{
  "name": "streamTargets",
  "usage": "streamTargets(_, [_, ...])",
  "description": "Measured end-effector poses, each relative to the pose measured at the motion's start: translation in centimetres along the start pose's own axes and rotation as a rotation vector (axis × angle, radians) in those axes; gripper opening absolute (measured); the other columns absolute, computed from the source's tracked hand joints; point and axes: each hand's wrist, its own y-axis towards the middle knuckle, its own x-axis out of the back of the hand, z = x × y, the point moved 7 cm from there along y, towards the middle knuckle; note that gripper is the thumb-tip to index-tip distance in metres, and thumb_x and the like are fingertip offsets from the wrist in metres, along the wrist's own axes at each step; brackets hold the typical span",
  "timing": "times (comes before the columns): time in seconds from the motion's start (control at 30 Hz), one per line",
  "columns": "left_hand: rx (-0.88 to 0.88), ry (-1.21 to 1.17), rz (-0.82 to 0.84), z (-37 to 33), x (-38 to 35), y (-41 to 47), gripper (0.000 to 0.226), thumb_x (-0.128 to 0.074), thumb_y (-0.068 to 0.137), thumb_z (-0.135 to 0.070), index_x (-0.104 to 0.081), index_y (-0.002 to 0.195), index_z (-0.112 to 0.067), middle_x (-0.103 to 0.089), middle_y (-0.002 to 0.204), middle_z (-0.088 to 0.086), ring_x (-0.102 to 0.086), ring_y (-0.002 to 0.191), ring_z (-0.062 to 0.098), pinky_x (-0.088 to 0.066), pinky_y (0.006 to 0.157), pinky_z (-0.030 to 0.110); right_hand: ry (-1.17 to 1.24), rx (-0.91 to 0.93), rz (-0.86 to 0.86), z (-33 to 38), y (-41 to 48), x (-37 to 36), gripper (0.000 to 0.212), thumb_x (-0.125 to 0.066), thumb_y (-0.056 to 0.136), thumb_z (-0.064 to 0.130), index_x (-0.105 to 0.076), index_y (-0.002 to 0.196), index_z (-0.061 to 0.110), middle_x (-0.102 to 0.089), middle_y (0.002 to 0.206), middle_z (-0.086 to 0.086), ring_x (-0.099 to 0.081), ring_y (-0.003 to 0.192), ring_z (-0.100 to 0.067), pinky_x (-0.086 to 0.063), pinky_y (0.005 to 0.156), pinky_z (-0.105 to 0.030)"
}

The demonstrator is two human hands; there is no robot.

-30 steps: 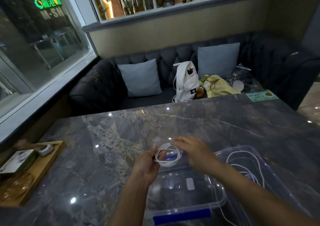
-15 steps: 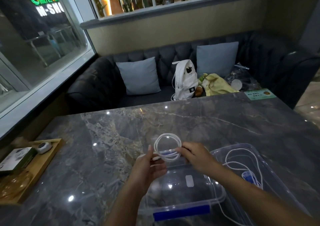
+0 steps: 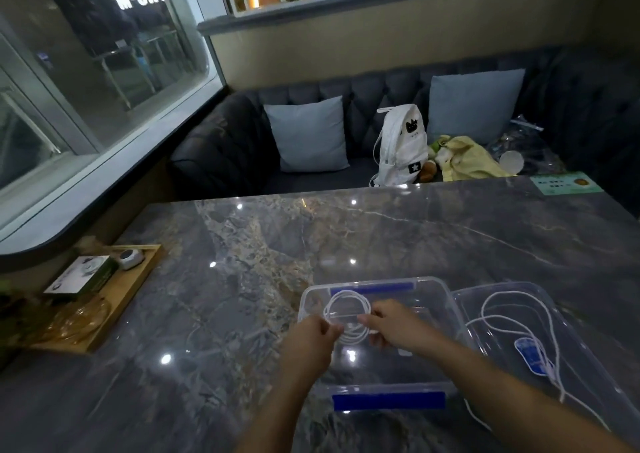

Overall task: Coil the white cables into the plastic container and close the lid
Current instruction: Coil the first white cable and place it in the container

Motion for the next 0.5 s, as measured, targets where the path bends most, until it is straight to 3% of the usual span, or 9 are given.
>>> streamTargets(0.17, [-0.055, 0.412, -0.054, -0.8, -1.7, 0.3, 0.030, -0.046, 0.094, -0.037, -0.061, 0.104, -0.013, -0.066, 0.106, 0.005, -0.064, 0.095, 0.019, -0.050, 0.079, 0.030, -0.106, -0.092, -0.007, -1.5, 0.7, -0.8, 0.025, -0.048, 0.094, 0.030, -0.062, 0.083, 0.012, -0.063, 0.071, -0.001, -0.060, 0.063, -0.011, -0.047, 0.061, -0.024])
streamTargets(0.27, [-0.046, 0.556, -0.024, -0.6, -2.6, 0.8, 0.026, -0.045, 0.094, -0.030, -0.061, 0.105, -0.014, -0.068, 0.107, 0.006, -0.066, 0.094, 0.021, -0.051, 0.077, 0.031, -0.201, -0.108, -0.041, -1.6, 1.2, -0.9, 0.025, -0.047, 0.094, 0.029, -0.057, 0.074, 0.018, -0.056, 0.064, 0.003, -0.052, 0.056, -0.006, -0.039, 0.051, -0.019])
streamTargets(0.37, [-0.057, 0.600, 0.009, -0.7, -3.2, 1.1, 0.020, -0.048, 0.093, -0.025, -0.064, 0.098, -0.014, -0.070, 0.099, 0.005, -0.067, 0.086, 0.018, -0.052, 0.072, 0.029, -0.295, -0.125, -0.061, -2.0, 1.7, -1.1, 0.024, -0.046, 0.094, 0.029, -0.058, 0.078, 0.016, -0.055, 0.067, 0.002, -0.052, 0.060, -0.008, -0.038, 0.053, -0.019])
streamTargets(0.5, [-0.060, 0.622, 0.046, -0.4, -4.0, 1.6, 0.019, -0.050, 0.093, -0.024, -0.064, 0.102, -0.013, -0.070, 0.104, 0.005, -0.066, 0.091, 0.017, -0.053, 0.079, 0.028, -0.407, -0.126, -0.093, -2.5, 1.7, -1.2, 0.023, -0.043, 0.095, 0.029, -0.061, 0.099, 0.013, -0.065, 0.100, -0.008, -0.058, 0.084, -0.017, -0.043, 0.072, -0.027])
